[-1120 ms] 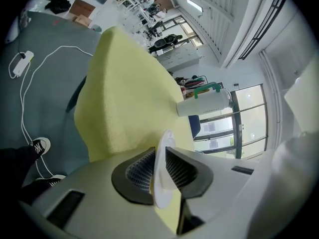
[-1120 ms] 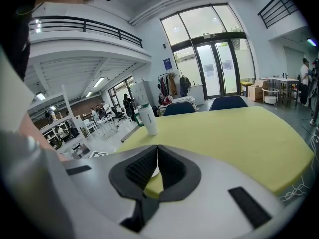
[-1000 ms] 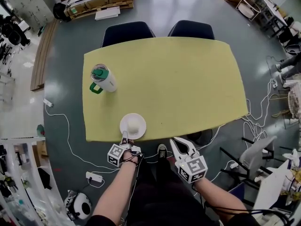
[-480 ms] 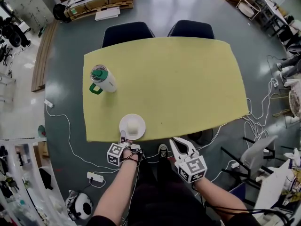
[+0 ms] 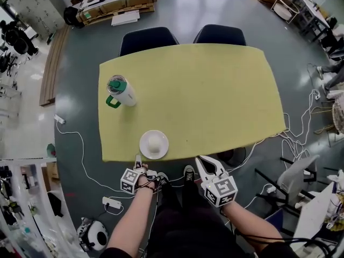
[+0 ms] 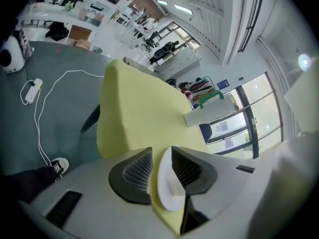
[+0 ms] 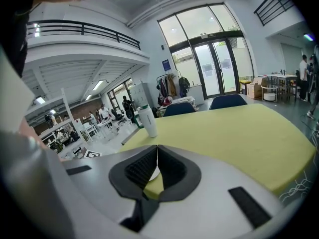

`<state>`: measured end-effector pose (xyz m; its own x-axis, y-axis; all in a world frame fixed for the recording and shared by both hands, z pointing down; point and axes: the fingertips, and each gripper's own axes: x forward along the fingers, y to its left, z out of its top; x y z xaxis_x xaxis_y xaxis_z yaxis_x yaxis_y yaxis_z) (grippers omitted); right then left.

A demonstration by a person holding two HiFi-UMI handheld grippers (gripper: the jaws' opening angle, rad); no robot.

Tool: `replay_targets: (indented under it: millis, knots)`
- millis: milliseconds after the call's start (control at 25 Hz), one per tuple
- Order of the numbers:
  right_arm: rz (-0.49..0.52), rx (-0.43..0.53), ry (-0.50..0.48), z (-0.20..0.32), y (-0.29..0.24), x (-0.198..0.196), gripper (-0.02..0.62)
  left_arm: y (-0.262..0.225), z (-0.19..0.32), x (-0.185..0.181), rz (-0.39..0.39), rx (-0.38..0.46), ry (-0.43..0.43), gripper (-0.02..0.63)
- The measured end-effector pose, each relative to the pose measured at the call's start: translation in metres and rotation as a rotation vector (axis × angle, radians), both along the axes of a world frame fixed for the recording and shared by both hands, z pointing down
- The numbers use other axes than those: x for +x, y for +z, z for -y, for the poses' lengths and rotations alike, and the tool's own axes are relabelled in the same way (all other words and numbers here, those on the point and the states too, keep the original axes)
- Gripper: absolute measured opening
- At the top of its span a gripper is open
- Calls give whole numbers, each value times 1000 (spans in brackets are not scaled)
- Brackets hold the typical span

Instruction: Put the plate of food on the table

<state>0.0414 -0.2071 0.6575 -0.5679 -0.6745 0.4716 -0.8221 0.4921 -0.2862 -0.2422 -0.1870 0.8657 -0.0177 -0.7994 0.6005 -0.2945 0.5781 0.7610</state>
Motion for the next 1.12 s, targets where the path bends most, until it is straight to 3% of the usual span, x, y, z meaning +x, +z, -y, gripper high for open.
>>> replay_targets:
  millis: [200, 320, 440, 640, 840, 960, 1120]
  knots:
    - [16, 18, 9, 6, -13, 0, 14, -39, -20, -20, 250, 6, 279, 16]
    - [33, 33, 10, 8, -26, 1, 14, -76, -29, -20, 382, 29, 412, 9]
    - [50, 49, 7, 7, -36, 2, 14, -119, -27, -9, 474, 105, 505, 9]
    - [65, 77, -3, 6, -57, -6, 14, -205, -14, 25, 710, 268, 691, 9]
    - [73, 117, -18, 0, -86, -16, 14, -283, -15, 54, 896, 415, 769, 9]
    - [74, 159, -28, -2, -105, -19, 14, -315, -17, 65, 928, 486, 780, 8]
    - [61, 197, -30, -9, -119, -19, 14, -337, -25, 68, 951, 518, 779, 8]
